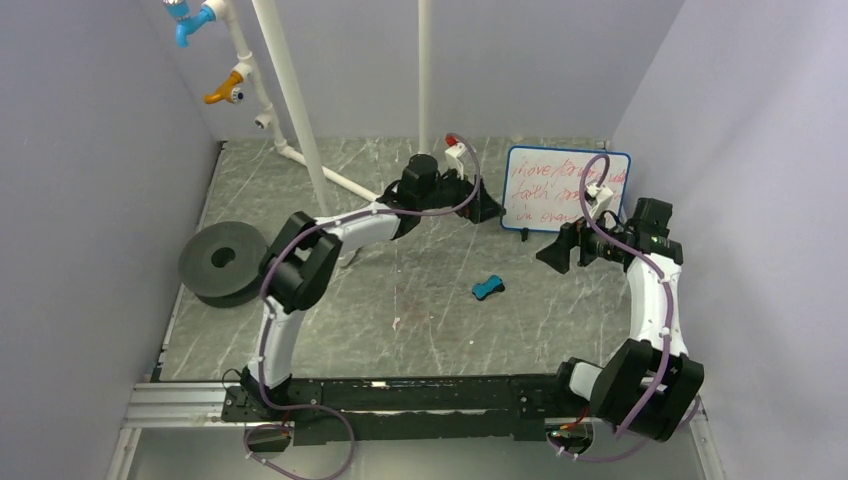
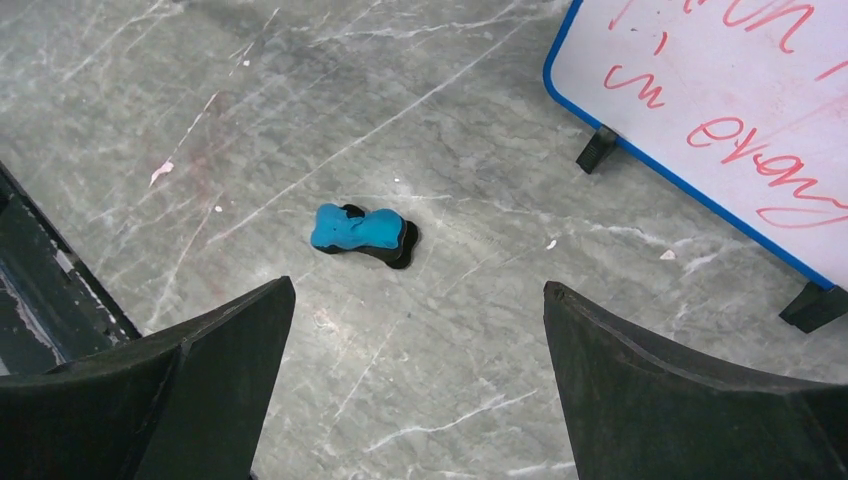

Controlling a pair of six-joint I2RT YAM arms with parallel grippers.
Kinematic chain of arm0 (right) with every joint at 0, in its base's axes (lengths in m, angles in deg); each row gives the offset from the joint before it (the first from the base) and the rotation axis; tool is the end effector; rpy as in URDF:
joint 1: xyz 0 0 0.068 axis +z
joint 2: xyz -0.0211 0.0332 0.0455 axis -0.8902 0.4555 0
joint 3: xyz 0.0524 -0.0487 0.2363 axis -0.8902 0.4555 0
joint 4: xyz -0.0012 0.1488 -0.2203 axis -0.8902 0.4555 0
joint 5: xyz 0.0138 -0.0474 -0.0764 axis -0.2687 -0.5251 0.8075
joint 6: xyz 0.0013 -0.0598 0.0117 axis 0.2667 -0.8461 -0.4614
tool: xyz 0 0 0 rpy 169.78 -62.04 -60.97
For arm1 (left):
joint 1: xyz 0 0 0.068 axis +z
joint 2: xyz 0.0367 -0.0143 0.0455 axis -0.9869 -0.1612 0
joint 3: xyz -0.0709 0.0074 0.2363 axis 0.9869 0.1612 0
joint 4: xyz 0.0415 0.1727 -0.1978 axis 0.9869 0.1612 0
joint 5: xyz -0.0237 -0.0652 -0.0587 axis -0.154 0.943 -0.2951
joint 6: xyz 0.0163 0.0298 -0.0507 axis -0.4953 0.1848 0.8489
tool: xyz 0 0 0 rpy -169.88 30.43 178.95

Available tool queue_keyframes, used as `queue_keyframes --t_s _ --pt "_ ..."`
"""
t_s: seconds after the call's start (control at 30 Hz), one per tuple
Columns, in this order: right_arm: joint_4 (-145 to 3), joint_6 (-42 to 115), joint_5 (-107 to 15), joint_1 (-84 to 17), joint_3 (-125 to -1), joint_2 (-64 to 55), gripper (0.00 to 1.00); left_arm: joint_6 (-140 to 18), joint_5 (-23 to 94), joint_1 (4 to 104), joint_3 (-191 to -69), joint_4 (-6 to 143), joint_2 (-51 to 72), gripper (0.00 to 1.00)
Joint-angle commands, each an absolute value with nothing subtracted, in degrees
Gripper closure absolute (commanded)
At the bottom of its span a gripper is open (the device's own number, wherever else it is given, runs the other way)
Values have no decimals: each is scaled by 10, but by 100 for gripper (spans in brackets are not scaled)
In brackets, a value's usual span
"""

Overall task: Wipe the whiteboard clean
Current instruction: Adjust the whiteboard eraser at the center of the board, then pick up the whiteboard from the whiteboard stand.

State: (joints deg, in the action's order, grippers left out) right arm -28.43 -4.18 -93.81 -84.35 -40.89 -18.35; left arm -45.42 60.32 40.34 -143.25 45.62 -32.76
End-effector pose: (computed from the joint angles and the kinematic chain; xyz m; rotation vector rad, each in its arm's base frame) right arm 0.2366 -0.0527 0.2492 -0.5651 2.0608 0.6797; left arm 0.3540 -0.3337 0.2226 0.6759 1.7617 -1.3346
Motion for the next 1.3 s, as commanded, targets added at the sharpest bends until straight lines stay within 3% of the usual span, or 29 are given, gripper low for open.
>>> queue_keyframes --t_s 0.0,0.4,1.27 --pt "-283 -51 -991 -864 -402 -186 4 -403 599 402 -1522 371 -401 1" --pt "-272 -70 -983 -871 -406 -161 4 -329 579 415 -1679 329 -590 2" --pt "-268 -80 -980 -877 -404 -148 4 -242 600 408 -1765 225 -714 49"
